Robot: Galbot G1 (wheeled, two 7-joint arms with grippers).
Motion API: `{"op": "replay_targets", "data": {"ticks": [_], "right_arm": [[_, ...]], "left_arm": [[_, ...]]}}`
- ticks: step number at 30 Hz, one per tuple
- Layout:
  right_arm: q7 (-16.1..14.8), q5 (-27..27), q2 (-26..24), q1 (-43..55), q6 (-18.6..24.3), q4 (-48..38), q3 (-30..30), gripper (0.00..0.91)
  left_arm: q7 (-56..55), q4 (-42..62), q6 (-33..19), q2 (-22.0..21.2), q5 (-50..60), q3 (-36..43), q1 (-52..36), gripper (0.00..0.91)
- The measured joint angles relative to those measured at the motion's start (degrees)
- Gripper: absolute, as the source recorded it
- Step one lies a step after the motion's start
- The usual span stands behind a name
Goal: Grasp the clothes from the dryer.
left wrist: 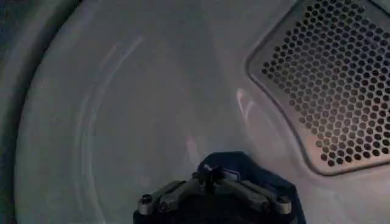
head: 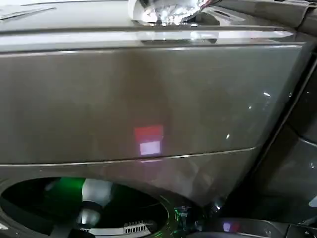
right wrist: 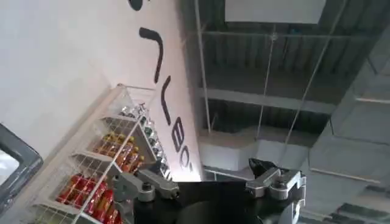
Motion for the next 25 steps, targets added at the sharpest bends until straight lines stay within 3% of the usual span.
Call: {"op": "replay_targets", "data": {"ticks": [25], "right_arm": [[-0.8,-0.2,-0.2,0.2,-0.4,-0.3,1.4,0.907]], "left_arm": [[0.1,0.5,-0.1,-0.3,0.3,-0.1,-1.3,0.000]]}}
